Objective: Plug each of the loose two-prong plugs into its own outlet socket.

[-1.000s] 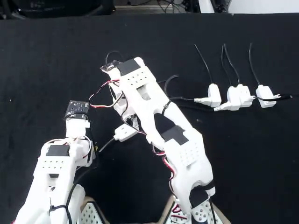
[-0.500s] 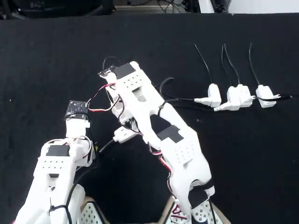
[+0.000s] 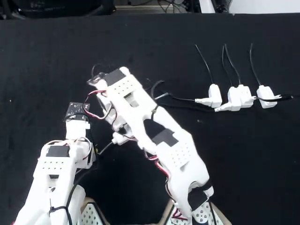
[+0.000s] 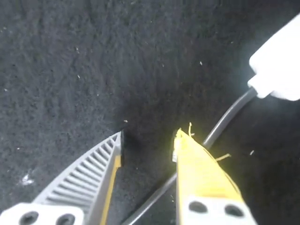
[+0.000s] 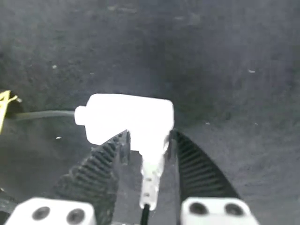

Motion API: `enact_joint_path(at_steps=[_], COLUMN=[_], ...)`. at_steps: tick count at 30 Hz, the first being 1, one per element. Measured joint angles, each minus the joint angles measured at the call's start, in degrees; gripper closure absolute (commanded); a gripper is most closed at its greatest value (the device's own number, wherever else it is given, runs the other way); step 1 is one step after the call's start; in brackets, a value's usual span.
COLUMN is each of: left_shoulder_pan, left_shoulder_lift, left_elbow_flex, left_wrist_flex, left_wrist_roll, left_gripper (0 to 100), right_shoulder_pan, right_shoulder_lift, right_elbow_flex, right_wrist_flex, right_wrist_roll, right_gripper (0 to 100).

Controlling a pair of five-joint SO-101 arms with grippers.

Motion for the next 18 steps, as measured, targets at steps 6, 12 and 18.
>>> enact_joint_path(at_steps=[6, 12, 18], left_shoulder_pan=[-2.5, -9.8, -16.4], left_shoulder_lift=[-2.5, -14.4, -31.0], left_elbow_flex=[0.1, 1.1, 5.7], left_wrist_flex=[0.8, 3.0, 4.8], left_wrist_roll=[0.0, 3.2, 7.2], left_gripper=[81, 81, 81], right_shoulder_pan=[-0.7, -1.3, -1.1], right_shoulder_lift=[-1.3, -8.0, -11.3], right_elbow_flex=[0.1, 2.4, 2.5], right_wrist_flex=[-2.6, -2.5, -2.5], right_wrist_roll=[1.7, 6.7, 20.4], right_gripper=[86.0, 82.2, 81.1])
